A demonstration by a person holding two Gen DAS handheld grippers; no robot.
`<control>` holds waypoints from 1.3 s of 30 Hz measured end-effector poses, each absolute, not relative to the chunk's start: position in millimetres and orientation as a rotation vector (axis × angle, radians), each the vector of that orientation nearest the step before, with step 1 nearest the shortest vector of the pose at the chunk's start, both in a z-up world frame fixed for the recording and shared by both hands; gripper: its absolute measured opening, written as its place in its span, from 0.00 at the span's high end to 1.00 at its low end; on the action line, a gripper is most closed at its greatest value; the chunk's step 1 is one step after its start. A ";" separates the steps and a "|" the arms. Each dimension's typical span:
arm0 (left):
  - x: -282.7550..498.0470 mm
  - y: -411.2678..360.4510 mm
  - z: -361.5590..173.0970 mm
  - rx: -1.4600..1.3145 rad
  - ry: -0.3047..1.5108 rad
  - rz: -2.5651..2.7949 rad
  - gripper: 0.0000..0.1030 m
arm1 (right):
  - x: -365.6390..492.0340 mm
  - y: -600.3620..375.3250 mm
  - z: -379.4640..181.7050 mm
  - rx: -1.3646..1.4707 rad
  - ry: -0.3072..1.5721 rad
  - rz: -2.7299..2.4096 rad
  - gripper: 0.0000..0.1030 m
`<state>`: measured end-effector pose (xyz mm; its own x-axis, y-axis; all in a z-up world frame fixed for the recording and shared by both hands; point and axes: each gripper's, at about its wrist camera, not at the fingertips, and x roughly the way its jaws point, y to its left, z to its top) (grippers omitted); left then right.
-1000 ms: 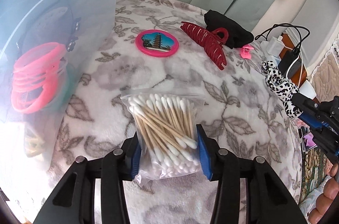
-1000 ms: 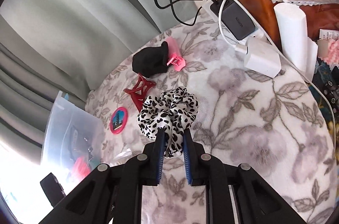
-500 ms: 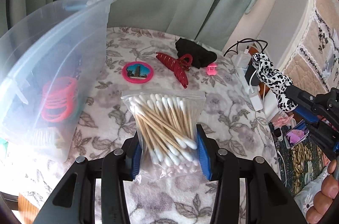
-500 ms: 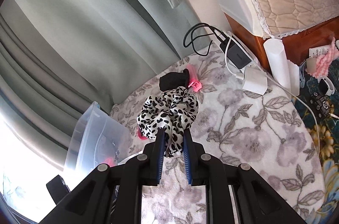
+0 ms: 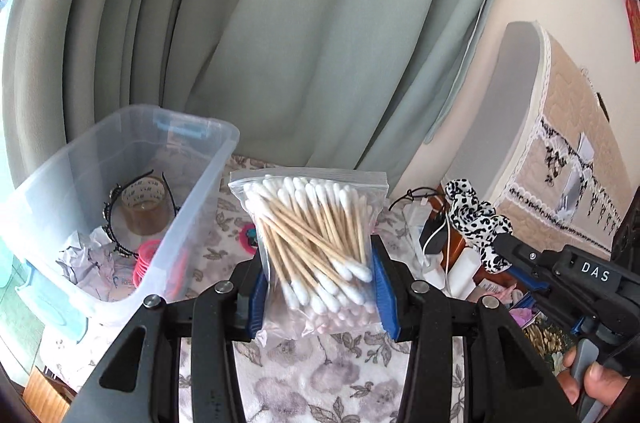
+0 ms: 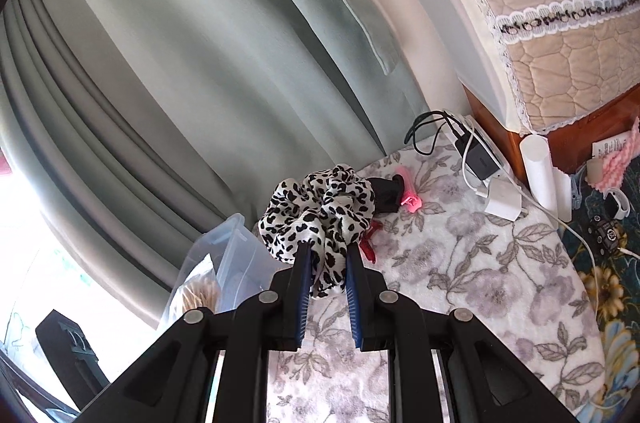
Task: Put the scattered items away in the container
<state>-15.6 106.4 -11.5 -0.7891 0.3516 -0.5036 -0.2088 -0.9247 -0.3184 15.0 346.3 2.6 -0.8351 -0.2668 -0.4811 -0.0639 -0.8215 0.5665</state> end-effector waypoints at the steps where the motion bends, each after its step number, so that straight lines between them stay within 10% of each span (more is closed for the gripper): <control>1: -13.8 102.1 -6.8 -0.811 -0.363 2.703 0.55 | 16.2 343.1 7.0 0.844 -0.882 -2.767 0.82; 39: -29.2 -87.4 -30.6 -0.785 -0.836 2.847 0.55 | -25.2 127.6 13.1 0.995 -0.344 -2.526 0.82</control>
